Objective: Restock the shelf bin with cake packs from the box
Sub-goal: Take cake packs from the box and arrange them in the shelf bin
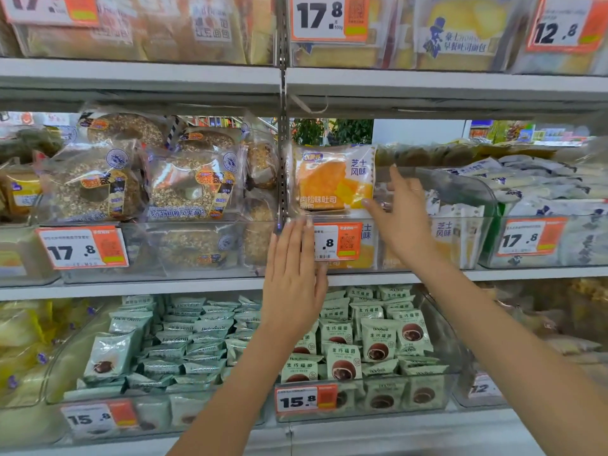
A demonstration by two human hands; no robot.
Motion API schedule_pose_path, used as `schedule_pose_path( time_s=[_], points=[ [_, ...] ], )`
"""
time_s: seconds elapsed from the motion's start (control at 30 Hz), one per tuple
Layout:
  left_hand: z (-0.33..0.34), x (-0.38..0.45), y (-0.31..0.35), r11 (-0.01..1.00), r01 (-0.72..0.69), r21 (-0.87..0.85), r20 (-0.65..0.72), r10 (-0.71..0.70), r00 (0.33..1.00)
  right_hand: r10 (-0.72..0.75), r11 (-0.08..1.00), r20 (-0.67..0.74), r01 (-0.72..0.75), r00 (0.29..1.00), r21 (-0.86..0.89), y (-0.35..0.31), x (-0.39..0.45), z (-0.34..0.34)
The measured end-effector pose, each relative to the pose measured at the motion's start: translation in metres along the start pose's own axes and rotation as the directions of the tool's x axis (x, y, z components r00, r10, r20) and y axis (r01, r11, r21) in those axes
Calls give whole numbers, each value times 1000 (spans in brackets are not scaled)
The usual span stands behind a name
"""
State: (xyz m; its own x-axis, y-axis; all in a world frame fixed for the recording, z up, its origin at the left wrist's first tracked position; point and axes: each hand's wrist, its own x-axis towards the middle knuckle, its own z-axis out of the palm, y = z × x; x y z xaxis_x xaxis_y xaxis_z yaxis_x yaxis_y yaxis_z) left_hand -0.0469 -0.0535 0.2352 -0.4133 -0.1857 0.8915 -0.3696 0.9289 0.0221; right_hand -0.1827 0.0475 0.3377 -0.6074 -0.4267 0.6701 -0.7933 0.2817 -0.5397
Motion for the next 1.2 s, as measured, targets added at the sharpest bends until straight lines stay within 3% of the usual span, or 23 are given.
schedule_pose_path(
  time_s=[0.13,0.23,0.33,0.4,0.47,0.53,0.6,0.67,0.77,0.83,0.9,1.0,1.2],
  points=[
    [13,-79,24,971,-186,-152,41,194,980,-194,964,-234,229,953,133,24,-99,13],
    [29,-151,40,956,-162,-245,266,227,937,-138,979,-101,151,985,136,68,-186,43],
    [40,-224,50,957,-15,-289,625,200,755,56,995,200,-71,978,72,126,-275,79],
    [44,-269,52,969,112,-222,844,133,520,234,972,395,-222,888,-77,163,-327,94],
    [50,-315,47,982,170,-76,960,26,279,411,912,593,-314,692,-265,192,-364,105],
    [52,-355,43,967,239,87,992,-107,71,559,822,750,-352,353,-447,209,-391,116],
    [52,-385,43,920,310,240,970,-210,-126,597,776,800,-289,49,-561,219,-413,128],
    [53,-407,42,875,369,313,941,-234,-244,589,756,799,-268,-119,-597,223,-431,140],
    [60,-431,40,837,408,365,921,-260,-290,623,692,761,-323,-184,-645,235,-451,161],
    [62,-444,42,817,431,384,909,-252,-332,694,567,694,-450,-190,-690,244,-468,179],
    [63,-451,45,802,451,393,899,-230,-373,756,473,635,-538,-160,-698,248,-484,194],
    [62,-458,46,786,478,393,896,-210,-392,803,415,586,-604,-109,-681,252,-500,208],
    [65,-459,49,739,518,431,889,-251,-383,786,202,577,-790,-221,-578,262,-501,214]
  ],
)
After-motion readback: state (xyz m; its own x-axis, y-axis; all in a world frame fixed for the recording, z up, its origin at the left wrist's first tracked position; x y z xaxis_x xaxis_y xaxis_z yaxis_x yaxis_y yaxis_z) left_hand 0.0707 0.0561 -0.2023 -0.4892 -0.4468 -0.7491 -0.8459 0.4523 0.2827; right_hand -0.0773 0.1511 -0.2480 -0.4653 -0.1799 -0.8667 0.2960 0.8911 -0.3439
